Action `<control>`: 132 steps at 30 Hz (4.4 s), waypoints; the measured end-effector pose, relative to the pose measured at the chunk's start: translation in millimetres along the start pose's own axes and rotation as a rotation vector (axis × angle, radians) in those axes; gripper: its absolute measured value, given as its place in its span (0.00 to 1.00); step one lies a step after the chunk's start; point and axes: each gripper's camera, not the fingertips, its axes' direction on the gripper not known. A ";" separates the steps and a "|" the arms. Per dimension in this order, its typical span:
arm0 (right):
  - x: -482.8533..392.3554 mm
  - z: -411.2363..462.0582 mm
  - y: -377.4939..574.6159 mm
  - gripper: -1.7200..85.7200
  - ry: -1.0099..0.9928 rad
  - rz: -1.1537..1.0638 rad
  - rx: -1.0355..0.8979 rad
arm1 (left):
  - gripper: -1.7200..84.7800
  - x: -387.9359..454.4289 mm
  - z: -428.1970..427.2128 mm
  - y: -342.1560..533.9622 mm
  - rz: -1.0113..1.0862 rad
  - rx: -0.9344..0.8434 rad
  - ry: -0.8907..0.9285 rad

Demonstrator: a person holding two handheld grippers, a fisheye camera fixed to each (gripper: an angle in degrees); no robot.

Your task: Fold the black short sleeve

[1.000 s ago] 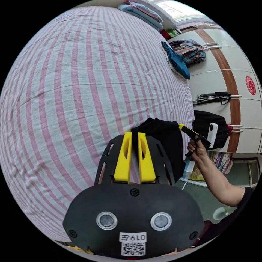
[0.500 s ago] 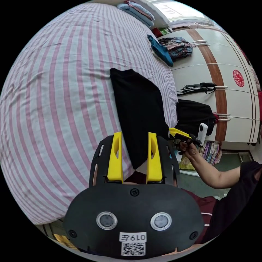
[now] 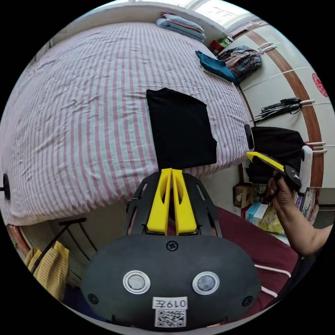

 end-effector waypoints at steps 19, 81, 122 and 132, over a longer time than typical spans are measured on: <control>0.6 -229.8 -4.8 0.01 0.225 -0.208 0.093 | 0.03 53.2 -219.7 81.0 0.073 0.118 -0.289; -185.0 -272.0 8.3 0.09 -0.199 0.319 -0.077 | 0.03 91.2 57.7 -68.8 0.286 -0.133 0.027; -584.4 165.3 327.5 0.11 -1.249 1.223 0.519 | 0.15 183.5 541.7 -105.2 -0.091 -0.138 0.830; -637.4 206.4 322.4 0.02 -1.283 1.184 0.553 | 0.20 246.1 568.4 -97.7 -0.057 -0.211 0.903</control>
